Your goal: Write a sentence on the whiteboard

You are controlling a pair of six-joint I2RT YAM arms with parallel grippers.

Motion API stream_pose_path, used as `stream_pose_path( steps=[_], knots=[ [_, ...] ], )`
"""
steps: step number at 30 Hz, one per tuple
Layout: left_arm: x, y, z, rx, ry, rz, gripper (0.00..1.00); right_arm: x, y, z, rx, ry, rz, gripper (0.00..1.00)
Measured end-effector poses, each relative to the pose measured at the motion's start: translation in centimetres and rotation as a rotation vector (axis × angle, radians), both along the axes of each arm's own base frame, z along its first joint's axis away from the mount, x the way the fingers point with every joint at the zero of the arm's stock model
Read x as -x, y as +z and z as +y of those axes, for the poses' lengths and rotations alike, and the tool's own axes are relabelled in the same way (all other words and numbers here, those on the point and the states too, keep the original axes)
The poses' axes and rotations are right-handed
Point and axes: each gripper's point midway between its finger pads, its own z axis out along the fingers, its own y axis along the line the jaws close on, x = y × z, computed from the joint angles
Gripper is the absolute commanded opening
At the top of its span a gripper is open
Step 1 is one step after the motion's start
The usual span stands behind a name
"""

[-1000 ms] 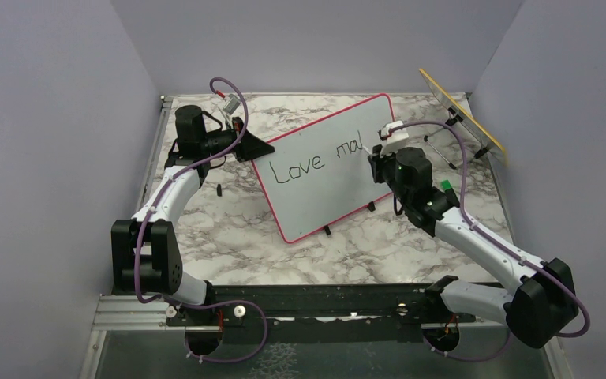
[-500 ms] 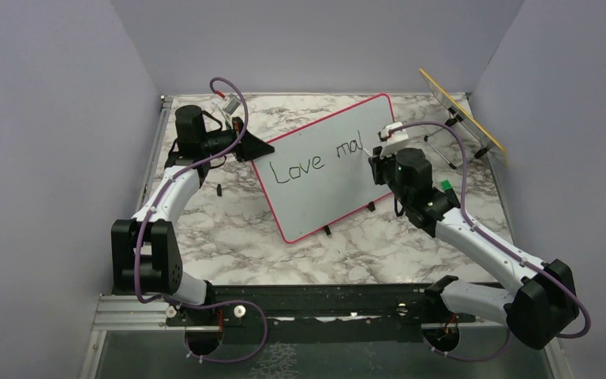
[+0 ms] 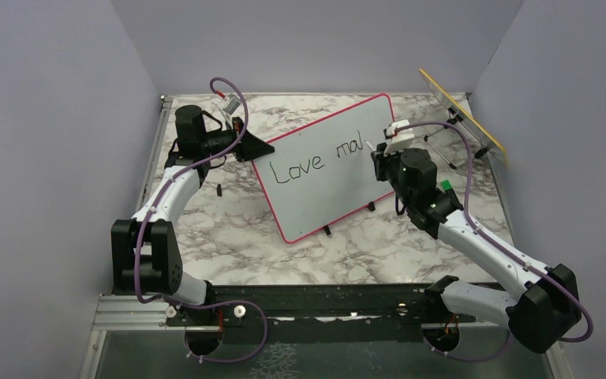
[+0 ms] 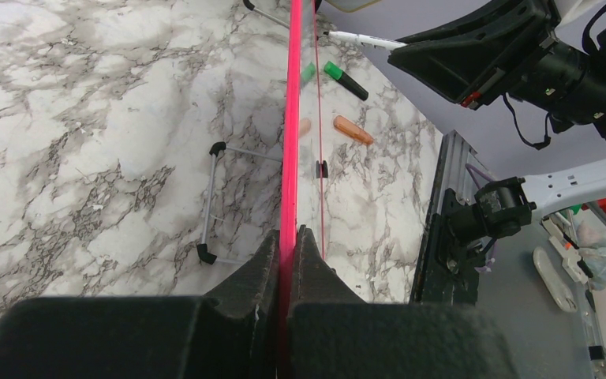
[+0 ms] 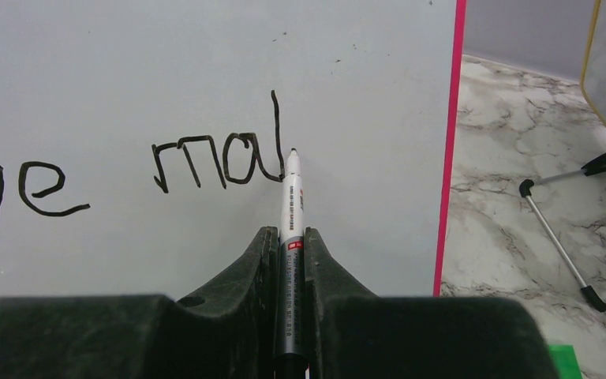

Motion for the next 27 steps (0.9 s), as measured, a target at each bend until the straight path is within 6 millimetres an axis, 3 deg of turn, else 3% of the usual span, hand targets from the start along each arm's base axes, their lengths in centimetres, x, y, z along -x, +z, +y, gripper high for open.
stream_pose_path(
  steps=[27],
  knots=[
    [0.0,0.0,0.0,0.0,0.0,0.0,0.0,-1.6,-0.3,-0.1,0.004,-0.029,-0.022,0.01]
  ],
)
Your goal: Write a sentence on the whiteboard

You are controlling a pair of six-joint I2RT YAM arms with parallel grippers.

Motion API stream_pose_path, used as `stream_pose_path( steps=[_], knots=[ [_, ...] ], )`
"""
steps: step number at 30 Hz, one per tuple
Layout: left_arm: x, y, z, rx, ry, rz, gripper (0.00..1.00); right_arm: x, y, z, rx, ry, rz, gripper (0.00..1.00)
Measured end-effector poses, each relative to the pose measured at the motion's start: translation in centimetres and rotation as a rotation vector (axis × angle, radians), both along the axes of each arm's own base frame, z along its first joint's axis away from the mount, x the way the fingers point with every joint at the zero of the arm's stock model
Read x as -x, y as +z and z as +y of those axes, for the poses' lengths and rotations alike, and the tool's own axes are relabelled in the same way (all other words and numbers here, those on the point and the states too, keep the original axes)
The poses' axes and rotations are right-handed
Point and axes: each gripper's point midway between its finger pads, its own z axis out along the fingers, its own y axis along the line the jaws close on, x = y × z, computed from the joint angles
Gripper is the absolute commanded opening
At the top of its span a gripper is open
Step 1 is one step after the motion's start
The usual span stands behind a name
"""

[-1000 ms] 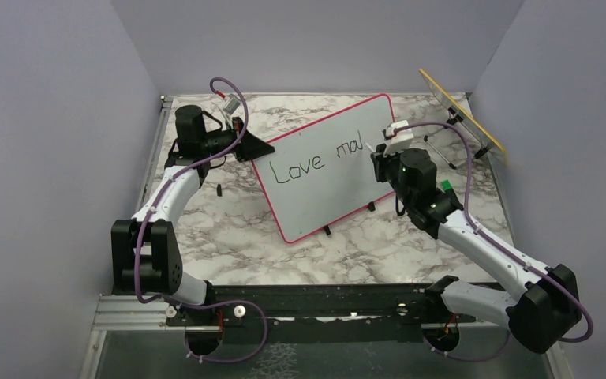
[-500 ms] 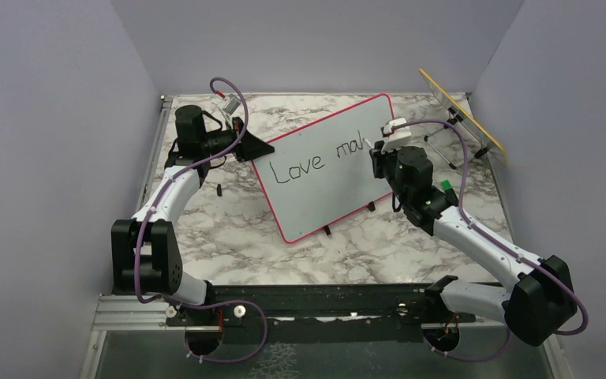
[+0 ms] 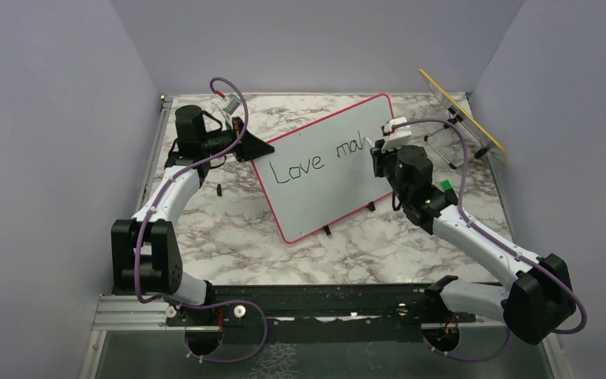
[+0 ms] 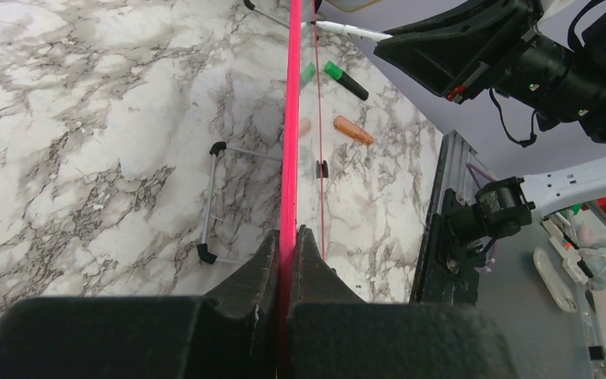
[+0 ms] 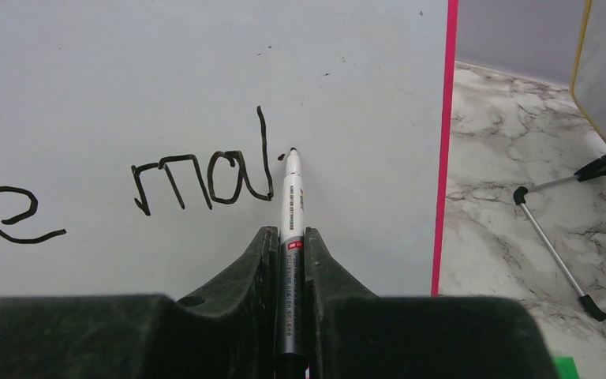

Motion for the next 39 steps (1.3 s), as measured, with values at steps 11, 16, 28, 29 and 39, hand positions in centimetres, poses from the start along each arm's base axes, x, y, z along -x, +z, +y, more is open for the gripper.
stream_pose_path(
  steps=[11,16,28,29,39],
  knots=[
    [0.0,0.0,0.0,0.0,0.0,0.001,0.0,-0.3,0.4,0.1,-0.002,0.004,0.0,0.01],
    [0.0,0.0,0.0,0.0,0.0,0.002,0.0,-0.1,0.1,0.4,-0.001,0.025,0.012,0.01],
    [0.0,-0.1,0.0,0.0,0.001,0.005,0.0,0.8,-0.6,0.9,0.002,0.069,0.055,0.01],
    [0.0,-0.1,0.0,0.0,0.001,0.005,0.0,0.8,-0.7,0.9,0.003,0.072,0.057,0.01],
    [0.0,-0.1,0.0,0.0,0.001,0.005,0.0,1.0,-0.8,1.1,0.003,0.09,0.065,0.01]
  ],
)
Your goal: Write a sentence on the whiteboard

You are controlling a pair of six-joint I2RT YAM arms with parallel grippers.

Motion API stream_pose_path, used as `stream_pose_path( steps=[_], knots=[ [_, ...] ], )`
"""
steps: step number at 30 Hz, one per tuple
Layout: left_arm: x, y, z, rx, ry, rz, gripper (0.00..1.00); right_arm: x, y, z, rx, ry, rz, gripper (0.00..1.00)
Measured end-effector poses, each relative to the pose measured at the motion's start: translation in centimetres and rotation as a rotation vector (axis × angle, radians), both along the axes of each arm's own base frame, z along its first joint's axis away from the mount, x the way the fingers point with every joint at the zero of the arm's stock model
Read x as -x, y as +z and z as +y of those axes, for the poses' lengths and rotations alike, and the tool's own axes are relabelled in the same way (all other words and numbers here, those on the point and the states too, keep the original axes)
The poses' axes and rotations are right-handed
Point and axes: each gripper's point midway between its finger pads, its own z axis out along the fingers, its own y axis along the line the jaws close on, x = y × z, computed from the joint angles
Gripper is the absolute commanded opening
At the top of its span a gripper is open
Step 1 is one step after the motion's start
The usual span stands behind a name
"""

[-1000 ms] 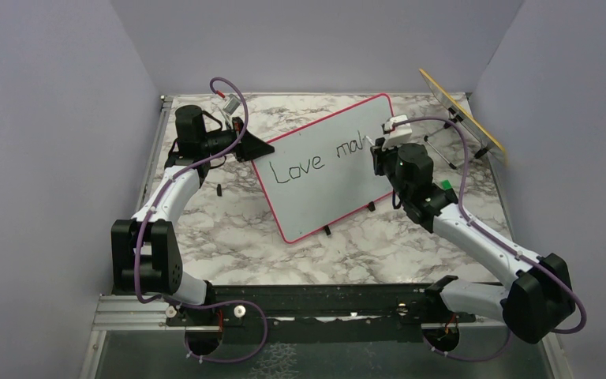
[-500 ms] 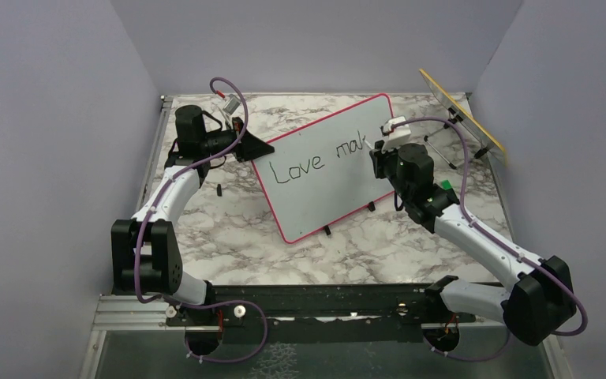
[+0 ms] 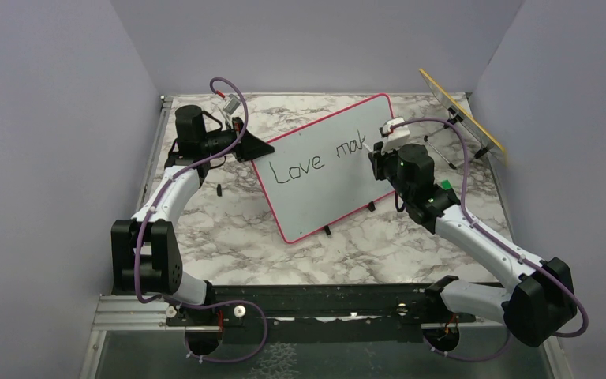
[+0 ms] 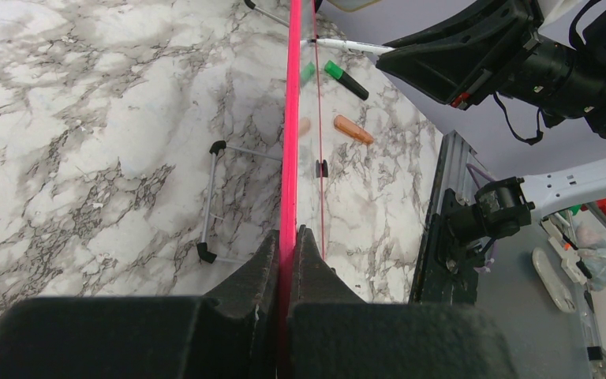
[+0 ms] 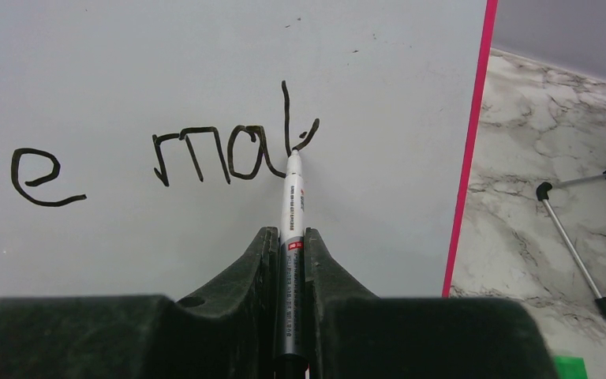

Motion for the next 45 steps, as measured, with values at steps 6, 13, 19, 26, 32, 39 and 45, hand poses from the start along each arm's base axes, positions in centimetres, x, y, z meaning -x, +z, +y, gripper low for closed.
stream_pose_path(
  steps=[6,13,19,26,32,39,45],
  knots=[
    [0.0,0.0,0.0,0.0,0.0,0.0,0.0,0.0,0.0,-0.1,0.0,-0.003,0.0,0.01],
    [0.0,0.0,0.0,0.0,0.0,0.0,0.0,-0.2,0.0,-0.7,0.006,-0.041,-0.004,0.01],
    [0.0,0.0,0.0,0.0,0.0,-0.001,0.0,-0.2,-0.5,-1.5,0.026,-0.079,0.009,0.01],
    [0.0,0.0,0.0,-0.001,0.0,-0.001,0.0,-0.1,-0.9,-1.9,0.024,-0.104,0.022,0.01],
    [0.0,0.0,0.0,-0.003,-0.002,-0.002,0.0,0.0,-0.6,-1.9,0.012,-0.107,0.018,0.01],
    [0.0,0.1,0.0,-0.005,-0.002,-0.003,0.0,-0.3,0.5,-3.0,-0.022,-0.119,-0.005,0.01],
    [0.0,0.1,0.0,-0.006,-0.003,-0.003,0.0,-0.5,0.9,-3.0,-0.053,-0.096,-0.009,0.01]
  ],
)
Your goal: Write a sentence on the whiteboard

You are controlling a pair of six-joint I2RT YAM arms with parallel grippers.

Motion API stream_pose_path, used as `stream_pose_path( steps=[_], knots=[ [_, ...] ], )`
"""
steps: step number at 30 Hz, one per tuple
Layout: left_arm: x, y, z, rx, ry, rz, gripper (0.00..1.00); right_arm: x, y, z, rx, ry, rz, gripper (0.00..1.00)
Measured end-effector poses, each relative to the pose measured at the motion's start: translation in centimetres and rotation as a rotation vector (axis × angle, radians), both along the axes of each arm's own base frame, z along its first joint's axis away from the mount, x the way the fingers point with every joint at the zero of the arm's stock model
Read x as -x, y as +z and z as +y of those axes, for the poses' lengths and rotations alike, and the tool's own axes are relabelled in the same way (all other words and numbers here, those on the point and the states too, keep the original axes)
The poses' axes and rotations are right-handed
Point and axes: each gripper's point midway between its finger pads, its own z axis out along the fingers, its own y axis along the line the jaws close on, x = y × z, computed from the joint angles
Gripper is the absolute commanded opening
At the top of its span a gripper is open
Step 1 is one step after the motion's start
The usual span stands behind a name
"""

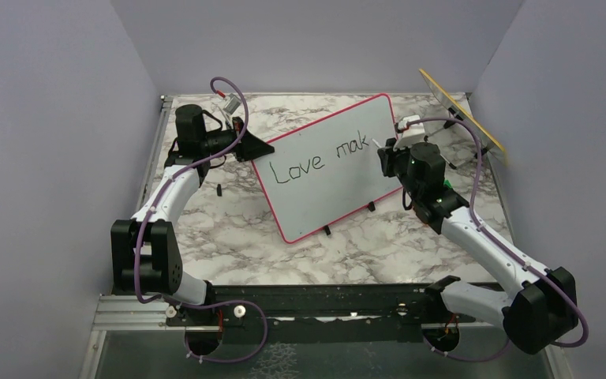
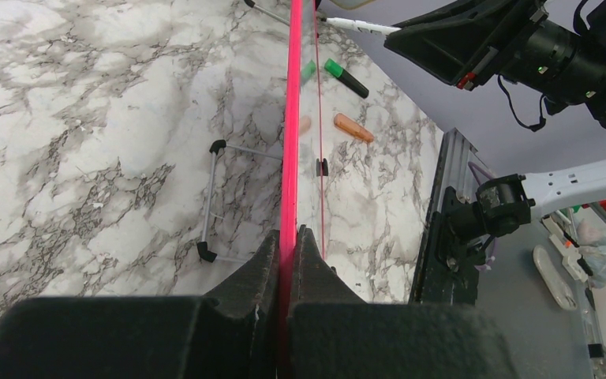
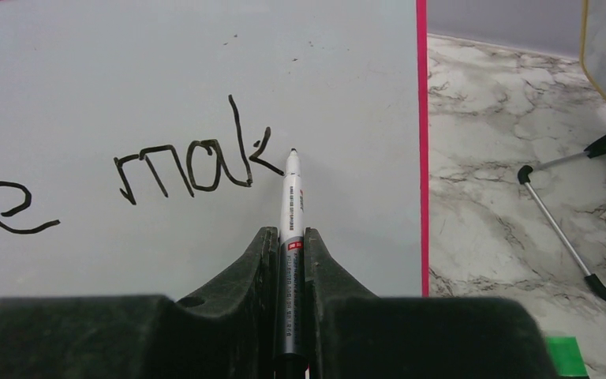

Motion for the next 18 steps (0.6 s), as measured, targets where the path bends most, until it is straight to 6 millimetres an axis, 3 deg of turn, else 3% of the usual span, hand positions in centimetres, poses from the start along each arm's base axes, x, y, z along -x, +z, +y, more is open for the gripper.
stream_pose_path(
  steps=[9,18],
  knots=[
    [0.01,-0.01,0.01,-0.002,0.0,0.001,0.0,-0.35,-0.08,0.88,-0.022,0.04,-0.003,0.01],
    [0.0,-0.02,0.01,-0.002,0.0,0.002,0.0,-0.8,-0.52,0.57,-0.019,0.03,0.005,0.01]
  ],
)
